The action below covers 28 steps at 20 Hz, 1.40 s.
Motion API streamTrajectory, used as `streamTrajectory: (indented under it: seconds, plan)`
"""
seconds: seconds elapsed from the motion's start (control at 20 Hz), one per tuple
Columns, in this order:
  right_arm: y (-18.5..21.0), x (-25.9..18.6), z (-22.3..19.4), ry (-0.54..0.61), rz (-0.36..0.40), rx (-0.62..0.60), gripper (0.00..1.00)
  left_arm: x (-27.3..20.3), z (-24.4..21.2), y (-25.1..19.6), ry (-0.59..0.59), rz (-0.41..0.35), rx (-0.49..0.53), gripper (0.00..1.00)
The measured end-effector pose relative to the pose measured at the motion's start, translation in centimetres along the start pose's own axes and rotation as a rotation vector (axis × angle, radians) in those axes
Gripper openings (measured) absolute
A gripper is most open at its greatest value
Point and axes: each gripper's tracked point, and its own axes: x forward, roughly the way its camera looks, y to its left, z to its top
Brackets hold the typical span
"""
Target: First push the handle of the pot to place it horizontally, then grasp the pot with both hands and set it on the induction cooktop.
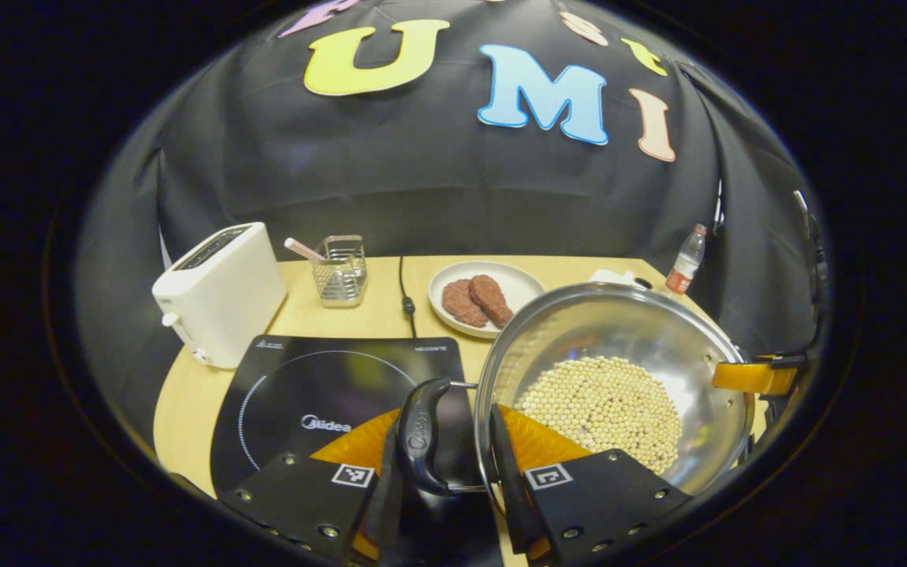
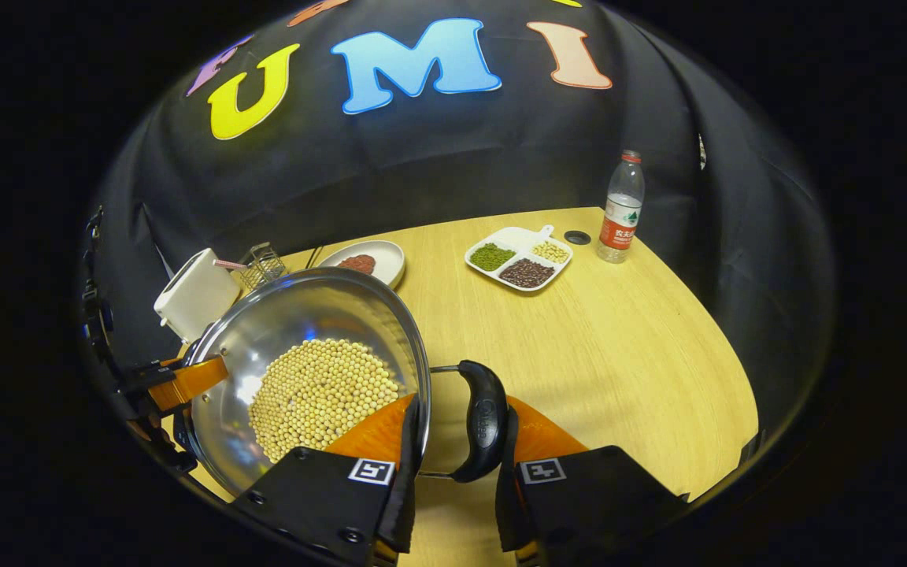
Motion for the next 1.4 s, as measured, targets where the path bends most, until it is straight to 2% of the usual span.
streamTrajectory:
  seconds: [0.1,0.15,0.35,0.45,0.5,0.55,0.6,0.65,0.7,0.75,0.8,0.9,0.95,1.0,1.1,1.15,1.2,1.25,1.35,1.4]
  plan:
    - [1.6,0.3,-0.1,0.003,0.009,-0.001,0.40,-0.3,0.1,1.8,-0.001,0.011,0.002,0.54]
    - [2.5,0.3,-0.1,0.003,0.014,-0.001,0.43,-0.6,0.0,2.8,-0.002,0.016,0.001,0.54]
    - [5.7,0.6,-0.1,0.002,0.028,-0.007,0.43,-1.3,0.1,6.4,-0.008,0.032,-0.007,0.54]
    - [7.2,0.8,-0.2,0.004,0.033,-0.007,0.43,-1.5,0.1,8.0,-0.009,0.038,-0.009,0.51]
    - [7.9,0.9,-0.3,0.005,0.036,-0.006,0.43,-1.6,0.2,8.8,-0.009,0.040,-0.008,0.54]
    - [8.6,1.0,-0.4,0.009,0.038,-0.006,0.43,-1.5,0.1,9.6,-0.008,0.042,-0.006,0.51]
    - [9.3,1.2,-0.4,0.013,0.041,-0.004,0.43,-1.5,0.2,10.3,-0.009,0.045,-0.004,0.58]
    - [9.9,1.4,-0.5,0.016,0.043,-0.003,0.43,-1.5,0.3,11.0,-0.009,0.047,-0.002,0.54]
    - [10.5,1.6,-0.5,0.018,0.046,-0.002,0.43,-1.4,0.4,11.7,-0.008,0.048,0.000,0.58]
    - [11.1,1.8,-0.5,0.018,0.048,0.001,0.43,-1.4,0.4,12.4,-0.007,0.050,0.003,0.54]
    - [11.7,2.1,-0.4,0.018,0.050,-0.001,0.40,-1.2,0.4,13.2,-0.008,0.053,0.005,0.58]
    - [12.8,2.6,-0.1,0.019,0.056,-0.005,0.43,-0.9,0.7,14.5,-0.011,0.062,0.006,0.54]
    - [13.4,2.8,0.0,0.021,0.058,-0.007,0.40,-0.9,0.7,15.1,-0.011,0.066,0.003,0.54]
    - [13.9,3.0,0.0,0.024,0.062,-0.010,0.43,-0.8,0.7,15.7,-0.010,0.070,-0.001,0.58]
    - [14.9,3.4,0.4,0.025,0.069,-0.020,0.43,-0.8,0.7,16.9,-0.008,0.078,-0.019,0.58]
    - [15.4,3.6,0.6,0.028,0.073,-0.024,0.39,-0.7,0.6,17.5,-0.005,0.081,-0.027,0.58]
    - [15.8,3.9,0.6,0.030,0.077,-0.025,0.43,-0.6,0.5,18.1,-0.002,0.086,-0.032,0.54]
    - [16.3,4.2,0.5,0.034,0.081,-0.028,0.43,-0.6,0.5,18.7,-0.002,0.091,-0.033,0.58]
    - [17.3,4.4,0.4,0.032,0.093,-0.022,0.40,-0.6,0.5,19.9,-0.002,0.101,-0.034,0.58]
    - [17.8,4.6,0.4,0.030,0.100,-0.022,0.40,-0.7,0.5,20.3,-0.004,0.105,-0.037,0.54]
